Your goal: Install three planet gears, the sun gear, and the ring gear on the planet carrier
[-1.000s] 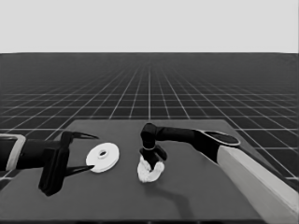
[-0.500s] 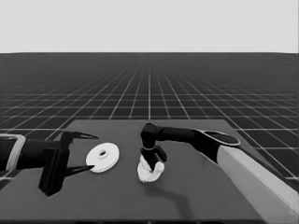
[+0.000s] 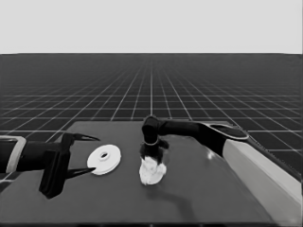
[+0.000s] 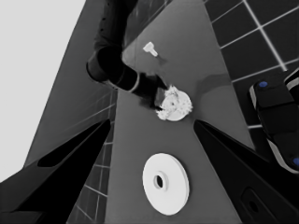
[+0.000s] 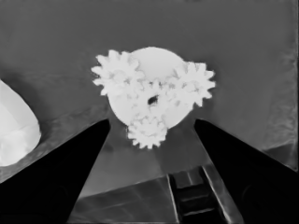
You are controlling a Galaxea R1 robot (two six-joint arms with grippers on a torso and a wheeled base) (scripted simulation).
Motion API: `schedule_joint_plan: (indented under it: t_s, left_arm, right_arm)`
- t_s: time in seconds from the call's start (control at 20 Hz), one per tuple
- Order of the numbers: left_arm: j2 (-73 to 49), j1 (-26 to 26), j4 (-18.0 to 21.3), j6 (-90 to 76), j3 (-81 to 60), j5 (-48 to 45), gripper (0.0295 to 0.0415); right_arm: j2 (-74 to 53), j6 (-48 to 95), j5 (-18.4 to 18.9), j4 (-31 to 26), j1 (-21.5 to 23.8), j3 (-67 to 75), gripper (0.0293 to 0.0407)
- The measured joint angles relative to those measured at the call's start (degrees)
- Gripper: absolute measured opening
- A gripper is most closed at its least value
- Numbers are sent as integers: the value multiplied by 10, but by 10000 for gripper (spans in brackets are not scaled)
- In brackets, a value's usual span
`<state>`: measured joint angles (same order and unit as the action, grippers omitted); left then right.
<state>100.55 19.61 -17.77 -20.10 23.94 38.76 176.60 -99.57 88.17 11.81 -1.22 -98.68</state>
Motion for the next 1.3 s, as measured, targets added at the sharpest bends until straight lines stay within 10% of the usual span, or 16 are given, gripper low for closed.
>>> schedule_joint_plan:
  t_s: [0.4,0.45,0.55,0.9,0.95,1.0,1.1,1.3]
  left_arm:
    - [0,0,0,0,0,0,385]
    - [0,0,0,0,0,0,385]
    - [0,0,0,0,0,0,385]
    - [0,0,0,0,0,0,385]
    - [94,-113,-258,278,103,210,396]
    - [214,-132,-189,527,239,400,410]
    - [340,-138,21,654,508,449,393]
    - [422,-147,128,642,727,465,385]
  right_arm:
    - [-3,205,1,-26,29,9,385]
    - [-161,445,-84,99,-43,271,405]
    - [-558,687,-163,218,-147,592,389]
    - [-754,812,-205,280,-190,761,385]
    - [-756,813,-205,281,-191,763,385]
    - [-757,814,-205,281,-191,764,385]
    - [-758,814,-205,281,-191,765,385]
    - [-758,815,-206,282,-191,765,385]
